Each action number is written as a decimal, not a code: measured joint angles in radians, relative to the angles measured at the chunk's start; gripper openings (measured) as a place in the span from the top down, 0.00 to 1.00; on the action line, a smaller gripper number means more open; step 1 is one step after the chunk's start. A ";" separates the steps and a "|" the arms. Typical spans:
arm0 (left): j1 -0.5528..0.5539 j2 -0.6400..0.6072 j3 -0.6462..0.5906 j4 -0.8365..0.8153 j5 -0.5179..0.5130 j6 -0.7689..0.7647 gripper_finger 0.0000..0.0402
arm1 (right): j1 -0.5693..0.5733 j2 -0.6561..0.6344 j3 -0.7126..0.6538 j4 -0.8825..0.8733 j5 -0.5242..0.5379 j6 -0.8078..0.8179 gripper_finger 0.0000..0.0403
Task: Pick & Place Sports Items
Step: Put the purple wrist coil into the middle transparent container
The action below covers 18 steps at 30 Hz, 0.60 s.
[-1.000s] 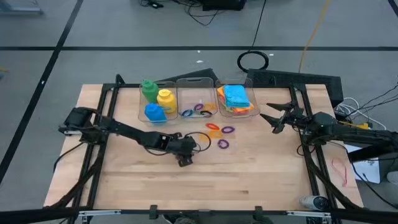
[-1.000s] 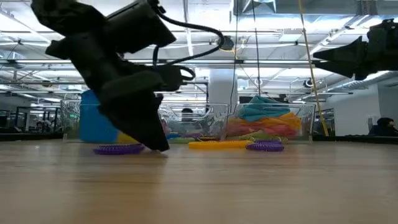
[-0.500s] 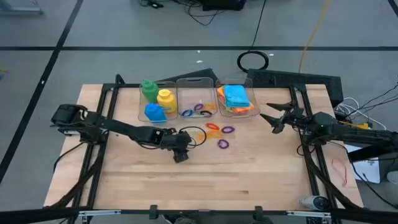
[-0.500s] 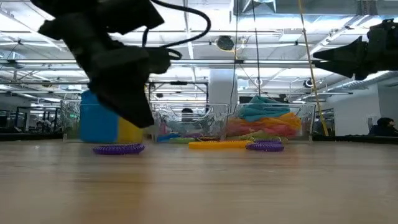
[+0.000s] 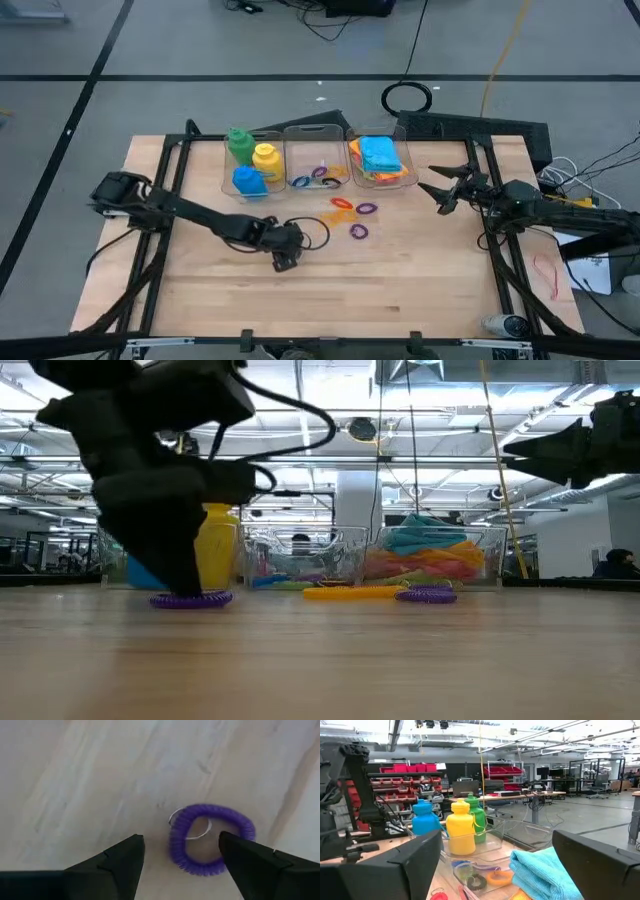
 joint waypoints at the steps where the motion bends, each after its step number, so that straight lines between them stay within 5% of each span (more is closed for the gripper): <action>1: 0.000 0.010 0.000 0.001 -0.001 0.000 0.46 | 0.000 0.000 0.000 0.000 0.000 0.000 0.28; 11: 0.022 0.076 0.007 0.014 0.036 -0.006 0.47 | 0.000 0.000 0.000 0.000 0.000 0.000 0.28; 18: 0.024 0.078 0.003 0.035 0.030 0.020 0.68 | 0.000 0.000 0.000 0.000 0.000 0.000 0.28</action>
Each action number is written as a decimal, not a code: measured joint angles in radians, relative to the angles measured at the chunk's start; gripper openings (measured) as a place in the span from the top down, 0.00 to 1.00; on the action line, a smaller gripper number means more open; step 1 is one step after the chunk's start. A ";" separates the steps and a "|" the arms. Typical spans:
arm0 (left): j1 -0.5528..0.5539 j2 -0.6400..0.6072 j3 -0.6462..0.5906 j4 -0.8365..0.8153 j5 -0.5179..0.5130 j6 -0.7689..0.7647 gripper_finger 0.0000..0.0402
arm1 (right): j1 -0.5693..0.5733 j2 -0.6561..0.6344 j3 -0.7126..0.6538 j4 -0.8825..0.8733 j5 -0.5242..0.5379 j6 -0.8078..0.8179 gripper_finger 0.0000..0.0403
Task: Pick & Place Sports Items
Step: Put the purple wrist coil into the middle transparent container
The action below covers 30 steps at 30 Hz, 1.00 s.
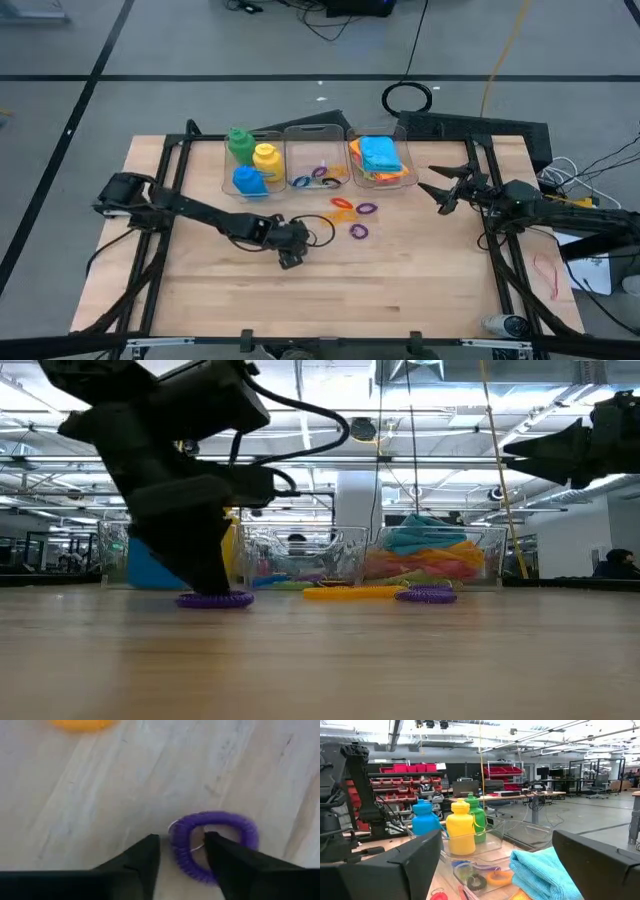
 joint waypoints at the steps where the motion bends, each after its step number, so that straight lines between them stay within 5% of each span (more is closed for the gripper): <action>1: 0.000 0.002 -0.001 0.016 0.000 0.004 0.72 | 0.000 0.000 0.000 0.000 0.000 0.000 0.28; 9: 0.034 0.004 -0.001 0.041 0.070 0.023 0.98 | 0.000 0.000 0.000 0.000 0.000 0.000 0.28; 18: 0.091 -0.021 -0.007 0.177 0.144 0.062 0.98 | 0.000 0.000 0.000 0.000 0.000 0.000 0.28; 30: 0.178 -0.235 -0.005 0.478 -0.101 0.264 0.99 | 0.000 0.000 0.000 0.000 0.000 0.000 0.28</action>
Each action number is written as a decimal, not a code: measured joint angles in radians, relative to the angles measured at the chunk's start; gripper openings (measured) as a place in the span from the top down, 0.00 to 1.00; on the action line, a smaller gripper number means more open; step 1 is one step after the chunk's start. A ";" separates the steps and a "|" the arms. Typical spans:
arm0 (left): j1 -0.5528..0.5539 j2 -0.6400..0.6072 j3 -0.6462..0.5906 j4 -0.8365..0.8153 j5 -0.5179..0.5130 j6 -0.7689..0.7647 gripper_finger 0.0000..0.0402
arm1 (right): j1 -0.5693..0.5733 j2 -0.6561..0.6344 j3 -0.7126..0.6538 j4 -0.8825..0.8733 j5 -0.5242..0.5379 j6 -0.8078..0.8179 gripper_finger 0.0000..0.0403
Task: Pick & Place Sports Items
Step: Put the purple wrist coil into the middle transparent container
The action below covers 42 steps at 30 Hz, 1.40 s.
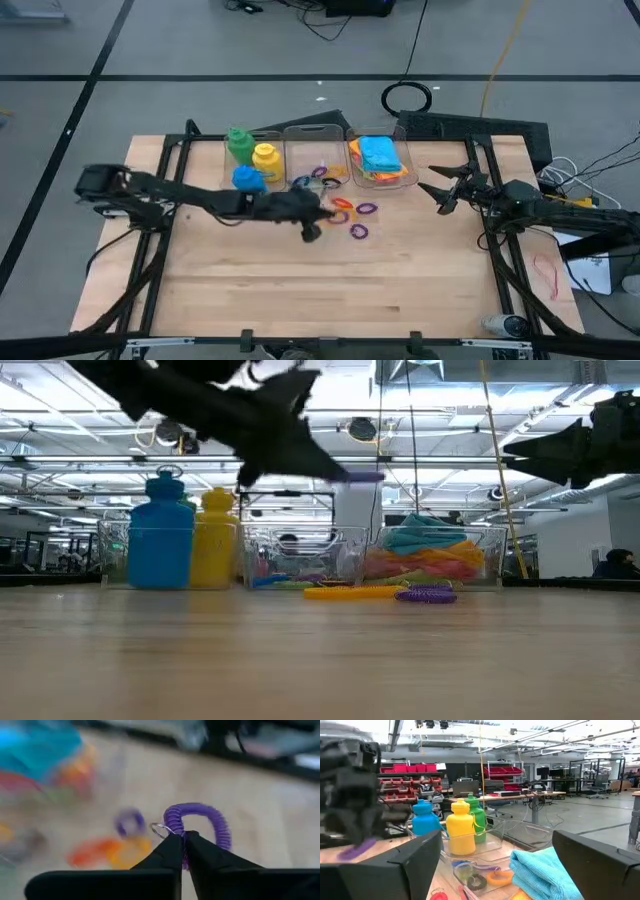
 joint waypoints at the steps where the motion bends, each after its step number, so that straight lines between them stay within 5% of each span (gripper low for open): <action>1: 0.009 -0.014 0.000 0.028 -0.034 0.026 0.99 | 0.000 0.000 0.000 0.000 0.000 0.000 0.28; 9: 0.118 -0.031 0.001 0.202 -0.198 0.137 0.95 | 0.000 0.000 0.000 0.000 0.000 0.000 0.28; 24: 0.330 -0.022 0.002 0.088 -0.209 -0.059 0.94 | 0.000 0.000 -0.001 0.000 0.000 0.000 0.28; 42: 0.355 -0.022 0.003 0.078 -0.209 -0.127 0.94 | 0.000 0.000 -0.001 0.000 0.000 0.000 0.28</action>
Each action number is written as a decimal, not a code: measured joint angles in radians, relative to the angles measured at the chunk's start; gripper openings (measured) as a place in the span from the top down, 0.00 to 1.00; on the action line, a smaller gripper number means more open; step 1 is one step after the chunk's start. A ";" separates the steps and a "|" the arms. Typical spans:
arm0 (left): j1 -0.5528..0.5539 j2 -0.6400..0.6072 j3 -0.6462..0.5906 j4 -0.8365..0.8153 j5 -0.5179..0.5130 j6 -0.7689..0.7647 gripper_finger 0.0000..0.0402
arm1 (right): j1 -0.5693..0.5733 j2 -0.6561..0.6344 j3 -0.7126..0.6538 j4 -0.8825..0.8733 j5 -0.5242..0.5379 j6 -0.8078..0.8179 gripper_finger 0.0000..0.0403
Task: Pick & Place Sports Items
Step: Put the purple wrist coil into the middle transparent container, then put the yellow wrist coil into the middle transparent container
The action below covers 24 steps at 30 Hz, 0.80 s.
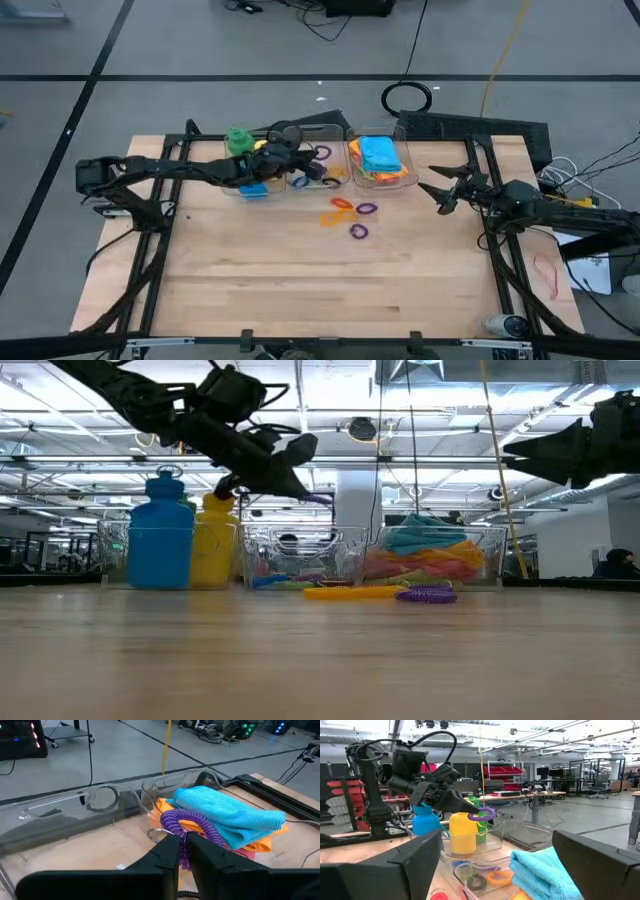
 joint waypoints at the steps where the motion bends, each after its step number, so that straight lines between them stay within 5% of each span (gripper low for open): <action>1: -0.001 0.000 0.000 -0.001 0.000 -0.007 0.94 | 0.000 0.000 0.000 0.000 0.000 0.000 0.28; 12: -0.040 0.000 0.000 -0.040 0.006 0.024 0.90 | 0.000 0.000 0.000 0.000 0.000 0.000 0.28; 24: -0.060 0.000 0.000 -0.044 0.009 0.038 0.46 | 0.000 0.000 0.000 0.000 0.000 0.000 0.28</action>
